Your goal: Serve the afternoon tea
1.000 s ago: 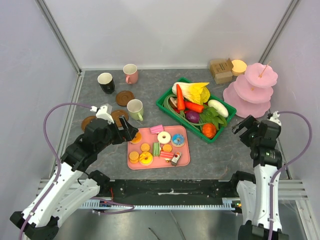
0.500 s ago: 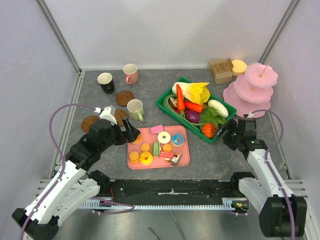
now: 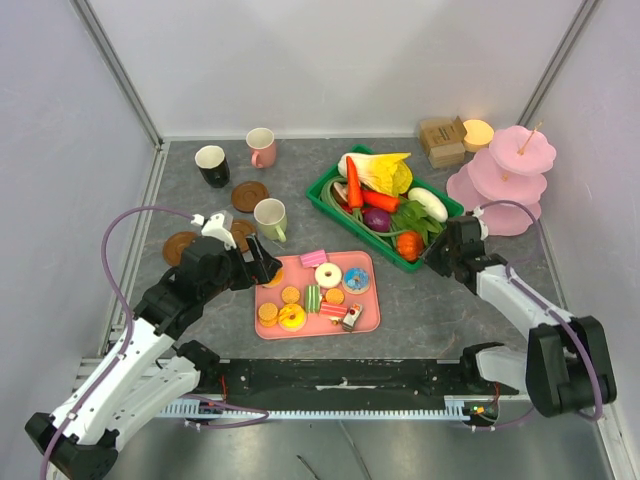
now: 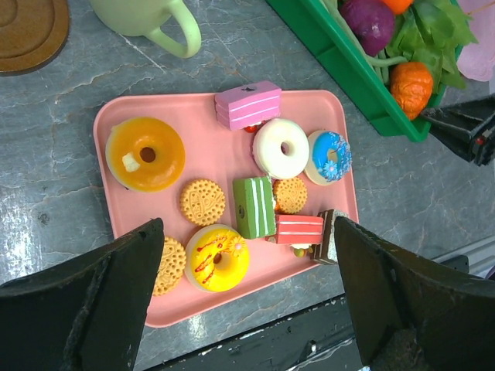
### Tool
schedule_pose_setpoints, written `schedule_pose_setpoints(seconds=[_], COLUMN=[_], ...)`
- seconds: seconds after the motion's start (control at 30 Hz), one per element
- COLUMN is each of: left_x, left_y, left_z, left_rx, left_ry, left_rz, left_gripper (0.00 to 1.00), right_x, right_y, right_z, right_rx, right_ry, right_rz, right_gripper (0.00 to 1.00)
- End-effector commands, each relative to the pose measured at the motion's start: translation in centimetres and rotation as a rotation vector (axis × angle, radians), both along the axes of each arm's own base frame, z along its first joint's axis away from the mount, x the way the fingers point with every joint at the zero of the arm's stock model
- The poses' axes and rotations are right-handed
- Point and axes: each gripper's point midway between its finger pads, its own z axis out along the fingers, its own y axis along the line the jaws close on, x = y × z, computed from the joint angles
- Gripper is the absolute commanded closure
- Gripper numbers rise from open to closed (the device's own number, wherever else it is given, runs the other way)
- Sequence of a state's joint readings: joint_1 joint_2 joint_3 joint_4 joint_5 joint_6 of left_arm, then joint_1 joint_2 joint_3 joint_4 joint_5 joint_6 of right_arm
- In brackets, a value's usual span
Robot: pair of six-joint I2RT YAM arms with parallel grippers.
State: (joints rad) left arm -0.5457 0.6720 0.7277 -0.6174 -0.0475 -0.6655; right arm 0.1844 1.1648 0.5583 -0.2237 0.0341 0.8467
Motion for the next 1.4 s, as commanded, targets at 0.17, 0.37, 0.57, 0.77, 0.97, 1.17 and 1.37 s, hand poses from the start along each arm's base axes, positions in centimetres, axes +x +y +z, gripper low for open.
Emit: schedule_pose_setpoints(seconds=[0.17,0.37,0.57,0.77,0.97,1.17,1.37], left_x=[0.9,1.3,1.9,2.6,3.2,3.8,4.3], left_y=[-0.4,-0.5,-0.5,-0.4,-0.5,-0.5,-0.9], left_z=[1.2,1.4,1.4,1.4,2.3,2.2,1.6], left_rx=[-0.028,-0.021,-0.010,0.010,0.005,0.019,0.031], left_ry=[-0.040,-0.040,-0.045,-0.049,-0.096,-0.107,-0.097], left_rz=[0.014,0.018,0.027,0.044,0.049,0.051,0.042], left_gripper=[0.04,0.04,0.04,0.04,0.04,0.03,0.03], right_x=[4.8,7.1,10.4,14.1,17.1,20.2,24.3], right_y=[-0.2,1.1,1.9,2.6,2.8,1.6,-0.8], right_z=[-0.8,-1.7,-1.0,0.3,0.6,0.2,0.7], right_rx=[-0.112,-0.148,-0.209,-0.296,-0.349,-0.373,-0.435], right_ry=[0.013,0.028,0.007,-0.026,-0.018,-0.006,-0.038], right_rz=[-0.049,0.005,0.075,0.199,0.262,0.277,0.288], right_gripper=[0.66,0.78,0.85,0.93,0.94,0.95,0.95])
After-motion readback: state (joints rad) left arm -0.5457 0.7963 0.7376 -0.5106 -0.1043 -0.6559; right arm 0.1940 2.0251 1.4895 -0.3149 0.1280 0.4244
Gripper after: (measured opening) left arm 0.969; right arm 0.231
